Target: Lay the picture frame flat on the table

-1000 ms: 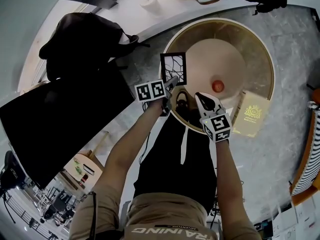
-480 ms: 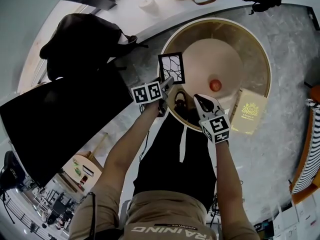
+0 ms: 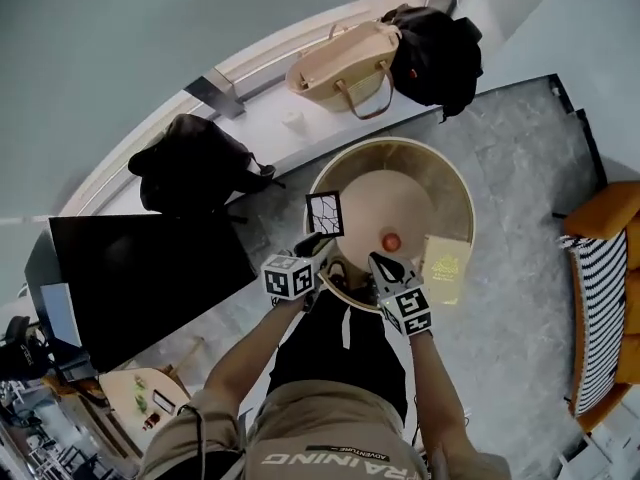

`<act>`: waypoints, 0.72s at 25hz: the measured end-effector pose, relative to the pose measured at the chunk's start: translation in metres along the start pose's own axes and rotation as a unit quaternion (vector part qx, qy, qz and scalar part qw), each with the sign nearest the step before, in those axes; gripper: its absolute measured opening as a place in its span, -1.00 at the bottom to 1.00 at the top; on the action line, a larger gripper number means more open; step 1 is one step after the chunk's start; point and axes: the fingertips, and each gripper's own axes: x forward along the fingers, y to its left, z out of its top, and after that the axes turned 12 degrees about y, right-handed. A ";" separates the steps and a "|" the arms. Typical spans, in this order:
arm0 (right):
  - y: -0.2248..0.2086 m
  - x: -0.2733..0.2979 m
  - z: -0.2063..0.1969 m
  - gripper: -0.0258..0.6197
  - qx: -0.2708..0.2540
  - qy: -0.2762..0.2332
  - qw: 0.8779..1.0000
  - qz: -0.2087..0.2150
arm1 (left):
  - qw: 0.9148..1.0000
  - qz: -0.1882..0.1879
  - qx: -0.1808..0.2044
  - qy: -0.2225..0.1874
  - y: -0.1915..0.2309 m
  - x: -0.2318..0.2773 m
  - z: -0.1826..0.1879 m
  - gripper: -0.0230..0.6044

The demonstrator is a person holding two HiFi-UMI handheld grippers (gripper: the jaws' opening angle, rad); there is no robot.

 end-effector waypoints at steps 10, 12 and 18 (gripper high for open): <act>0.034 -0.135 0.111 -0.90 -0.009 -0.083 0.996 -0.044 | 0.975 -0.032 0.188 -0.117 -0.160 -0.125 0.098 -0.90; 0.041 -0.159 0.132 -0.90 -0.012 -0.110 0.993 -0.051 | 0.967 -0.036 0.212 -0.140 -0.183 -0.147 0.112 -0.90; 0.054 -0.224 0.195 -0.90 -0.053 -0.175 0.979 -0.092 | 0.940 -0.030 0.259 -0.222 -0.229 -0.211 0.154 -0.90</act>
